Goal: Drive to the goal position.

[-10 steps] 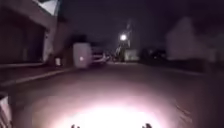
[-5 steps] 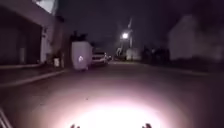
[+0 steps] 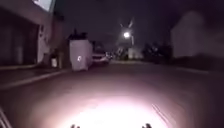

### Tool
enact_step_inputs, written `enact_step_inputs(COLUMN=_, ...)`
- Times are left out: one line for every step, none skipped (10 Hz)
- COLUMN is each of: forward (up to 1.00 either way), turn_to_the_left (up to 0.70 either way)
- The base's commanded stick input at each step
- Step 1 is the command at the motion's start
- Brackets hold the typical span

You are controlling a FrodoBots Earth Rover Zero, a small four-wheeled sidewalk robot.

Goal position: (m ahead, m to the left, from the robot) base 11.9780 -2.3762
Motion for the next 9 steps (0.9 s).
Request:
enact_step_inputs(forward=1.0, turn_to_the_left=0.0)
enact_step_inputs(forward=1.0, turn_to_the_left=0.0)
enact_step_inputs(forward=1.0, turn_to_the_left=0.0)
enact_step_inputs(forward=1.0, turn_to_the_left=0.0)
enact_step_inputs(forward=1.0, turn_to_the_left=0.0)
enact_step_inputs(forward=1.0, turn_to_the_left=0.0)
enact_step_inputs(forward=1.0, turn_to_the_left=0.0)
enact_step_inputs(forward=1.0, turn_to_the_left=0.0)
enact_step_inputs(forward=1.0, turn_to_the_left=0.0)
